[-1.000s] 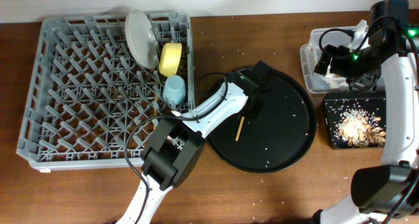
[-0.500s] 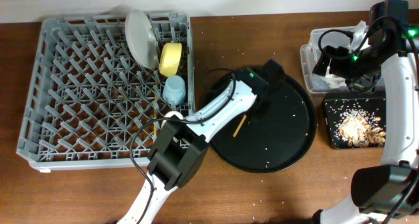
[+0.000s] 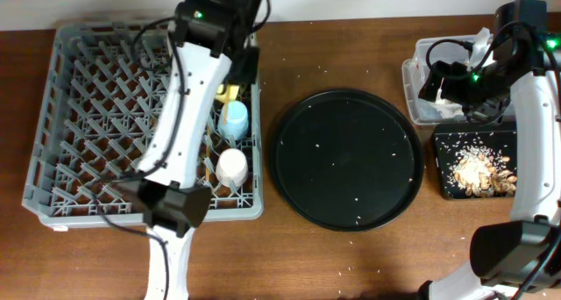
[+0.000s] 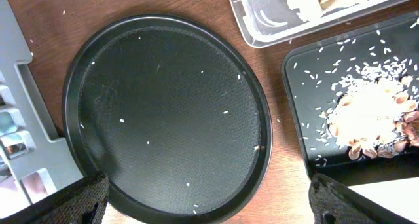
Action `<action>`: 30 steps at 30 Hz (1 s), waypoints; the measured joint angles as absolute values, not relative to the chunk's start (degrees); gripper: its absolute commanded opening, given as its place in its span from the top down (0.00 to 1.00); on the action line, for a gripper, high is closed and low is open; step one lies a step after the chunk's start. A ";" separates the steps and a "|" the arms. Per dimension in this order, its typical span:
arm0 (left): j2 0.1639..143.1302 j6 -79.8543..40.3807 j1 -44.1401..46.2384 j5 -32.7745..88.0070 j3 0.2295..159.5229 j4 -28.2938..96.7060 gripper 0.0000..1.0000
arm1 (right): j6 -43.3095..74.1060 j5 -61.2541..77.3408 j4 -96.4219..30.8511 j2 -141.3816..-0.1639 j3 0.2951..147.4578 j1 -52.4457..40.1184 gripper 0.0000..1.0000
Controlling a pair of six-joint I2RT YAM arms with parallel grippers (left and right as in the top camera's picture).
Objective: Sort waste into correct bins and load items into the dishwasher rack
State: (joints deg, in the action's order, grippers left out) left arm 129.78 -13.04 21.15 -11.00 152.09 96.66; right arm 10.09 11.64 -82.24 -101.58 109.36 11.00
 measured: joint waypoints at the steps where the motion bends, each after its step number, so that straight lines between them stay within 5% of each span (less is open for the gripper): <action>1: 128.40 -13.34 19.51 -11.03 147.89 96.55 1.00 | 10.11 11.64 -82.24 -101.58 109.34 11.00 0.01; 7: 127.46 -14.79 11.46 -11.22 127.76 90.72 0.99 | 10.07 11.64 -82.28 -101.58 109.34 11.00 0.01; 8: 127.48 -14.74 11.70 -11.20 123.59 88.60 0.69 | 10.11 11.64 -82.32 -101.58 109.32 11.00 0.02; 9: 127.48 -14.61 11.88 -11.16 120.66 87.13 0.53 | 10.11 11.64 -82.26 -101.58 109.32 11.00 0.01; 10: 127.48 -14.41 11.88 -11.18 119.59 86.96 0.50 | 10.11 11.64 -82.26 -101.58 109.32 11.00 0.01; 19: 127.35 -13.06 11.88 -8.56 132.97 92.68 0.50 | 10.09 11.64 -82.21 -101.58 109.32 11.00 0.01; 24: 125.64 -5.78 13.41 7.46 149.40 90.11 0.48 | 10.09 11.66 -82.28 -101.58 109.27 11.00 0.02; 27: 124.92 -4.08 16.08 13.19 150.54 88.36 0.01 | 10.09 11.66 -82.26 -101.58 109.27 11.00 0.02; 30: 124.92 -3.81 17.30 14.24 150.54 88.01 0.01 | 10.09 11.64 -82.26 -101.58 109.27 11.00 0.02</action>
State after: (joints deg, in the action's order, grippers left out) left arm 124.92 -3.81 17.30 14.24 150.54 88.01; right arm 10.09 11.64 -82.26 -101.58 109.27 11.00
